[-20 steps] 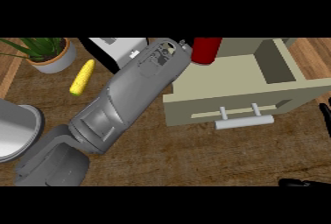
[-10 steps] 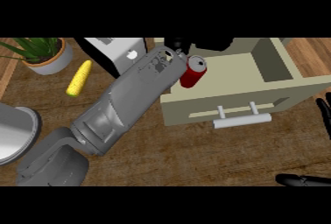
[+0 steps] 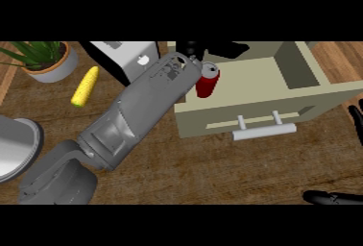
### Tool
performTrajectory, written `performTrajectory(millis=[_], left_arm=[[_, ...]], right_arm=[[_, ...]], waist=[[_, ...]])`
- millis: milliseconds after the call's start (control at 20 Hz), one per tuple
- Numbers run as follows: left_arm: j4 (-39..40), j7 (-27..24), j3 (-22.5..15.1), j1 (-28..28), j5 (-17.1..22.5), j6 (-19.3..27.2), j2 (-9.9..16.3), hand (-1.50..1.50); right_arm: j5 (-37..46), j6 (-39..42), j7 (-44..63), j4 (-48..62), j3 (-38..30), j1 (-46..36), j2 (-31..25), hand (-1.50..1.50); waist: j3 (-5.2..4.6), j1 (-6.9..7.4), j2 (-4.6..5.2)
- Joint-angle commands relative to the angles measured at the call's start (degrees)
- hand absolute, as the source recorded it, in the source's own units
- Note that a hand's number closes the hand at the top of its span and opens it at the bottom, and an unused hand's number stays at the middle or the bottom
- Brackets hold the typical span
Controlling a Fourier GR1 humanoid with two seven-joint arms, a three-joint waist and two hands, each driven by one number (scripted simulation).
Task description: Pick up the can, place it into the drawer and close the drawer
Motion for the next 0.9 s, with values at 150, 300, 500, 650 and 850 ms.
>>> performTrajectory(millis=[150, 300, 500, 650, 850], left_arm=[[-2.38, 0.16, -0.53, 0.41, 3.46, 2.63, -0.01, -1.50], [-2.03, -1.47, 0.84, 0.79, 4.88, 1.55, -0.01, -1.50], [-2.84, -3.70, 0.96, 2.00, 6.82, 2.42, -0.01, -1.50], [-5.42, -5.32, 0.96, 3.38, 8.80, 3.82, -0.01, -1.50], [-6.72, -5.24, 0.50, 1.87, 9.65, 4.73, -0.01, -1.50]], right_arm=[[7.81, -0.80, -2.54, -2.75, 1.91, -0.54, -1.56, -1.50], [11.12, 1.13, -5.94, -3.21, 1.04, 0.15, -5.06, -1.50], [15.75, 1.07, -7.94, -3.57, 3.02, -0.81, -6.19, -1.50], [19.51, 0.95, -5.79, -6.16, 5.14, -1.86, -7.29, -1.50], [30.17, -0.95, -7.46, -4.81, 9.66, -2.37, -7.86, -1.50]], waist=[[-0.06, 0.12, -0.12], [-0.06, 0.73, -0.16], [-0.05, 0.72, 0.02], [-0.13, 1.58, -0.45], [-0.14, 3.36, -0.88]])
